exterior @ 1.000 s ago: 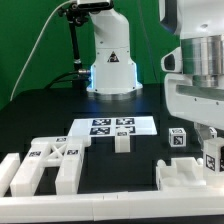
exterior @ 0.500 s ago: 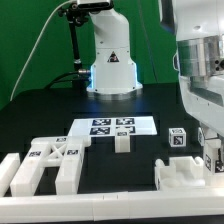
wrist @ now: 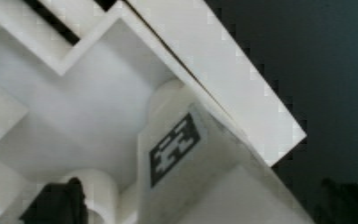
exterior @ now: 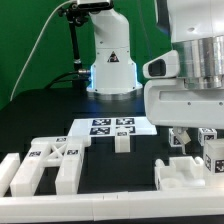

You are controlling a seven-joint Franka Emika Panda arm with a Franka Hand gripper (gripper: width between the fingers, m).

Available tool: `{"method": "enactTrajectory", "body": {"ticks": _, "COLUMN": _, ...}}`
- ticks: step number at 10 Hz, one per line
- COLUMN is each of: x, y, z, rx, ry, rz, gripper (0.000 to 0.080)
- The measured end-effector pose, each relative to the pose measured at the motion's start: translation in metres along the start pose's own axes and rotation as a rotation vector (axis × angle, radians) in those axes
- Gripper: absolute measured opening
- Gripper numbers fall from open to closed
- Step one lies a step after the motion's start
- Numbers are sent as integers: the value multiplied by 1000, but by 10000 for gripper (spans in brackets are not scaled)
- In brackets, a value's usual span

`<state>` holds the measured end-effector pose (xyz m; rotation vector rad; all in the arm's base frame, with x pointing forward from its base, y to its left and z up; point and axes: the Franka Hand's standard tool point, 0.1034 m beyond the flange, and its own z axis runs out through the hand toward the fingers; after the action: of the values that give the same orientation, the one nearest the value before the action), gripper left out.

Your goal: Assemble chair

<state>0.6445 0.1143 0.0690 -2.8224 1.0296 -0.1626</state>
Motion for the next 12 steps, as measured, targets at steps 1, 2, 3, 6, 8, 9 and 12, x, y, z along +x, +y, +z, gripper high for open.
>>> {"method": "enactTrajectory", "body": {"ticks": 1, "x": 1, "y": 1, "z": 0, "rx": -1, "ry": 0, "rz": -53, "gripper": 649}}
{"method": "enactTrajectory", "body": {"ticks": 2, "x": 2, "y": 2, "z": 0, "rx": -6, "ry": 3, "rz": -174, "gripper": 649}}
{"method": "enactTrajectory", "body": {"ticks": 3, "x": 2, "y": 2, "z": 1, "rx": -7, "ry": 4, "rz": -208, "gripper": 649}}
{"method": "enactTrajectory", "body": {"ticks": 6, "x": 0, "y": -4, "z": 0, "rx": -27, "ry": 24, "rz": -500, "gripper": 649}}
{"method": "enactTrajectory", "body": {"ticks": 8, "x": 0, "y": -4, "z": 0, "rx": -27, "ry": 24, "rz": -459, "gripper": 373}}
{"method": "enactTrajectory", "body": {"ticks": 9, "x": 3, "y": 0, "z": 0, "rx": -33, "ry": 29, "rz": -395, "gripper": 294}}
{"method": "enactTrajectory", "body": {"ticks": 12, "x": 10, "y": 10, "z": -1, "rx": -51, "ry": 36, "rz": -182, "gripper": 294}}
